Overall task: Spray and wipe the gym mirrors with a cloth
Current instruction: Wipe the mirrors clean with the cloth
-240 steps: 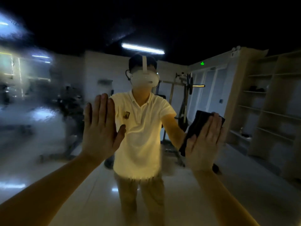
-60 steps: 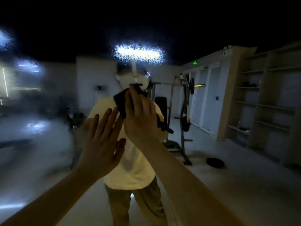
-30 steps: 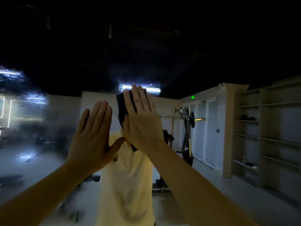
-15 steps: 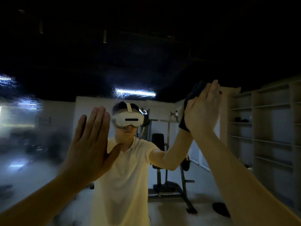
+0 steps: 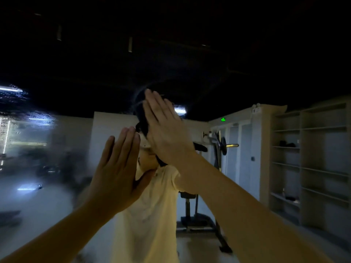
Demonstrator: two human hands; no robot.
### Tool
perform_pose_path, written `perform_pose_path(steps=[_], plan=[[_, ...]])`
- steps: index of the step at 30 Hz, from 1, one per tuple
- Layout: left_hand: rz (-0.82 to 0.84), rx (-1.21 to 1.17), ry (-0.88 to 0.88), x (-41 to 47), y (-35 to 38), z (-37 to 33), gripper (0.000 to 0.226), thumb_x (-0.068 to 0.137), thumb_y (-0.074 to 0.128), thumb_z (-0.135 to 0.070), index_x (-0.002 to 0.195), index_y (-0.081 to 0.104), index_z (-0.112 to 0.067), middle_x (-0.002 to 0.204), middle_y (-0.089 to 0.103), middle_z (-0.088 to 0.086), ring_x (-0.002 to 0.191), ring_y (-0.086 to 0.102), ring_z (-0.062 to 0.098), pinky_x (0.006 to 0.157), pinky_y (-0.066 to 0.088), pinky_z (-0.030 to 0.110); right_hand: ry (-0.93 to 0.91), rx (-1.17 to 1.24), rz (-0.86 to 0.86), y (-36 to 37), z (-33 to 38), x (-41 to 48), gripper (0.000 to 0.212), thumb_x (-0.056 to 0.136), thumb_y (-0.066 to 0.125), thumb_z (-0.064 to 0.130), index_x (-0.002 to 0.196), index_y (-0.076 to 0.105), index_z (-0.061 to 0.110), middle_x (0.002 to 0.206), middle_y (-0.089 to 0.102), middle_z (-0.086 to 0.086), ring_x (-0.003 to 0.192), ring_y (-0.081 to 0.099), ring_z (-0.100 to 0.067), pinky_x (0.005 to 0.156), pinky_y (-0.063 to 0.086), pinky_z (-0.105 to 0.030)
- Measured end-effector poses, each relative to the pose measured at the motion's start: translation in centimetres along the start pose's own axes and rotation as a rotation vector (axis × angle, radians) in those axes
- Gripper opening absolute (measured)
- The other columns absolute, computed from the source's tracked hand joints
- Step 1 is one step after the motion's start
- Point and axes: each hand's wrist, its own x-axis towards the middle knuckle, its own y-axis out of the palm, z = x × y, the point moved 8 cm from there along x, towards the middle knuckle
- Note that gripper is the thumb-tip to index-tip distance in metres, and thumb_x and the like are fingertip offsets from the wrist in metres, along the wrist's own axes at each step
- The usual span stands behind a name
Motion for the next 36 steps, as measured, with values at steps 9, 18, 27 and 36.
perform_pose_path(steps=[9,18,27,36], plan=[[0.019,-0.019,-0.012,0.0,0.4,0.1,0.091,0.104,0.030,-0.065,0.161,0.025,0.006,0.170,0.018,0.026,0.160,0.015,0.039,0.128,0.018,0.059,0.634,-0.023,-0.037,-1.2,-15.8,-12.5,0.063,0.102,0.047,0.017,0.159,0.025,-0.001,0.169,0.017,-0.021,0.154,0.021,-0.036,0.123,0.028,-0.054],[0.027,-0.106,-0.024,-1.4,-0.4,1.0,0.090,0.104,0.036,-0.063,0.161,0.025,0.004,0.171,0.016,0.023,0.161,0.014,0.036,0.127,0.020,0.060,0.604,0.095,-0.119,-1.4,-5.9,-7.1,0.061,0.092,0.055,0.018,0.150,0.044,0.000,0.145,0.046,-0.027,0.133,0.042,-0.043,0.109,0.044,-0.058],[0.093,-0.050,-0.123,-10.0,-2.1,4.8,0.081,0.104,0.043,-0.050,0.160,0.028,0.007,0.171,0.018,0.025,0.160,0.015,0.039,0.126,0.021,0.062,0.070,0.237,-0.106,0.9,11.4,-3.3,0.054,0.104,0.043,0.021,0.153,0.042,-0.001,0.159,0.040,-0.023,0.151,0.030,-0.037,0.129,0.012,-0.049],[0.096,-0.181,-0.124,-12.3,-0.2,0.8,0.088,0.099,0.058,-0.045,0.161,0.023,0.005,0.173,0.013,0.022,0.161,0.013,0.037,0.126,0.021,0.062,0.182,0.094,0.021,1.7,1.7,-12.8,0.062,0.101,0.058,0.027,0.153,0.039,0.000,0.161,0.036,-0.023,0.153,0.027,-0.036,0.128,0.015,-0.051]])
